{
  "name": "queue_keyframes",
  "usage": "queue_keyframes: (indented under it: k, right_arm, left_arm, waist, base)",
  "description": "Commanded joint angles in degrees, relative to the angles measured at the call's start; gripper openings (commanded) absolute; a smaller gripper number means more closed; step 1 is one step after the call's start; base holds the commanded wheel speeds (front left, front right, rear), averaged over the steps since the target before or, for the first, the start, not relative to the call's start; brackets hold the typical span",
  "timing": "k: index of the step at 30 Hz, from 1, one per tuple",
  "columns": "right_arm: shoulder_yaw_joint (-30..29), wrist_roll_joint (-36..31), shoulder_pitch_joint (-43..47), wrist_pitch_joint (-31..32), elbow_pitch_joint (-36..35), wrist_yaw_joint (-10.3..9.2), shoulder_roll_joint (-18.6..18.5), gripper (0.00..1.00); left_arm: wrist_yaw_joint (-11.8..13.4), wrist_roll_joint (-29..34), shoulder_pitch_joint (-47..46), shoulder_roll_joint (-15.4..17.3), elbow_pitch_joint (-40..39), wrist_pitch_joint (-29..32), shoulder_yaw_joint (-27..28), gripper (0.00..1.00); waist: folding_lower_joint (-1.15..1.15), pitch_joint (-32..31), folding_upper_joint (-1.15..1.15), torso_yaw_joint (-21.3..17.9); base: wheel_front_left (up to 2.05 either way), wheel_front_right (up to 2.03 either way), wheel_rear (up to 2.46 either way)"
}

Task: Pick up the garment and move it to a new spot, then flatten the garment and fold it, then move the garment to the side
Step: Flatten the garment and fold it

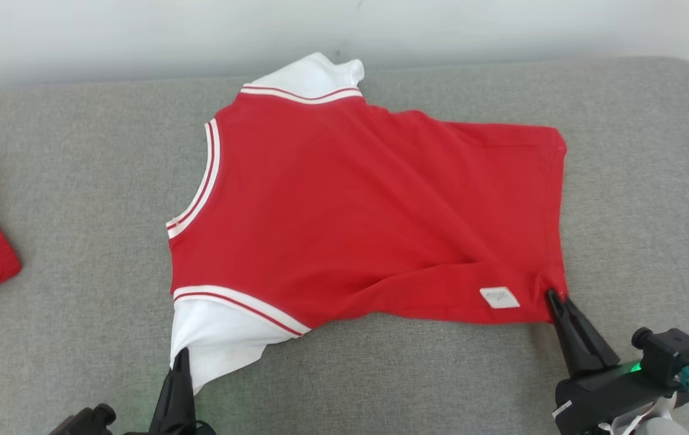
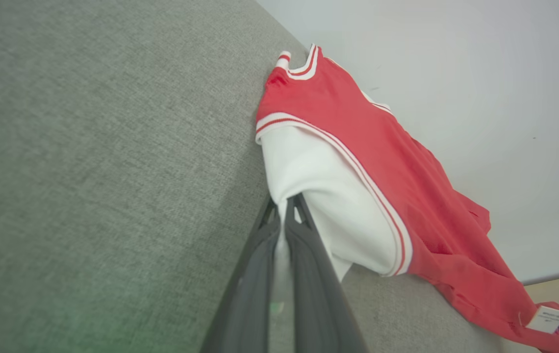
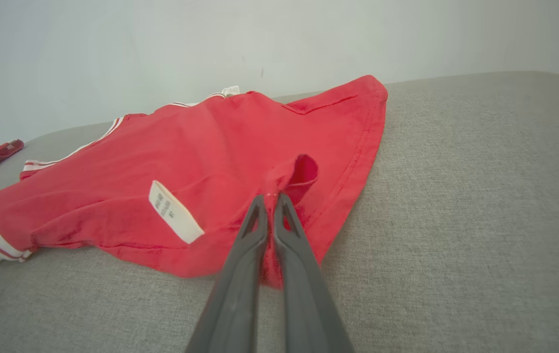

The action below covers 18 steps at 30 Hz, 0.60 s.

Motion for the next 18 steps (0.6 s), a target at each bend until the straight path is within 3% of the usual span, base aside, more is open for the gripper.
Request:
queue_keyframes:
  k: [1, 5, 6, 7, 8, 9, 10, 11, 18]
  right_arm:
    - [0.13, -0.57, -0.06, -0.1, 1.01, 0.08, 0.1, 0.0]
    - [0.2, -0.32, -0.92, -0.1, 3.8, 0.08, 1.17, 0.0]
    - [0.49, -0.18, -1.09, -0.09, 4.69, 0.08, 1.34, 0.16]
    - [0.42, -0.14, -1.3, -0.11, 5.01, 0.08, 1.55, 0.49]
    - [0.23, -0.11, -1.3, -0.11, 5.58, 0.08, 1.69, 1.0]
    - [0.07, 0.08, -1.06, -0.1, 6.28, 0.08, 1.98, 1.0]
    - [-0.27, 0.16, -0.88, -0.11, 6.53, 0.08, 2.23, 1.0]
    - [-0.7, 0.1, -0.6, -0.1, 6.73, 0.08, 2.46, 1.0]
    - [-4.73, -2.09, 4.3, -0.1, 5.64, 0.08, 4.39, 1.0]
  left_arm:
    - [-0.58, 0.63, 0.75, -0.51, 0.79, -0.18, 0.7, 0.0]
    - [-1.75, 1.52, 0.32, -1.19, 3.49, -0.18, 1.88, 0.0]
    - [-2.05, 1.73, 0.15, -1.3, 4.13, -0.18, 2.08, 0.0]
    - [-2.09, 1.91, 0.03, -1.59, 4.76, -0.18, 2.1, 0.0]
    - [-2.13, 2.58, 0.02, -1.59, 5.5, -0.18, 1.81, 0.0]
    - [-2.04, 3.42, -0.03, -1.38, 6.06, -0.18, 1.73, 0.08]
    - [-2.11, 3.86, -0.16, -1.19, 6.89, -0.18, 1.82, 0.75]
    - [-2.2, 4.43, -0.12, -1.26, 7.8, -0.18, 1.71, 1.0]
    - [-2.91, 8.81, 1.65, -2.13, 11.35, -0.19, 2.52, 1.0]
  waist:
    - [0.02, -0.87, 0.01, -0.45]
    - [0.02, -1.95, 0.01, -0.6]
    - [0.02, -2.34, 0.01, -0.69]
    - [0.02, -2.73, 0.01, -0.76]
    - [0.02, -3.17, 0.01, -0.83]
    - [0.02, -3.55, 0.01, -0.93]
    - [0.02, -3.87, 0.01, -0.99]
    - [0.02, -4.21, 0.01, -1.04]
    - [0.02, -6.28, 0.01, -0.85]
  base:
    - [0.0, 0.0, 0.0]
    - [0.0, 0.0, 0.0]
    - [0.0, 0.0, 0.0]
    - [0.0, 0.0, 0.0]
    - [0.0, 0.0, 0.0]
    - [0.0, 0.0, 0.0]
    - [0.0, 0.0, 0.0]
    - [0.0, 0.0, 0.0]
    - [0.0, 0.0, 0.0]
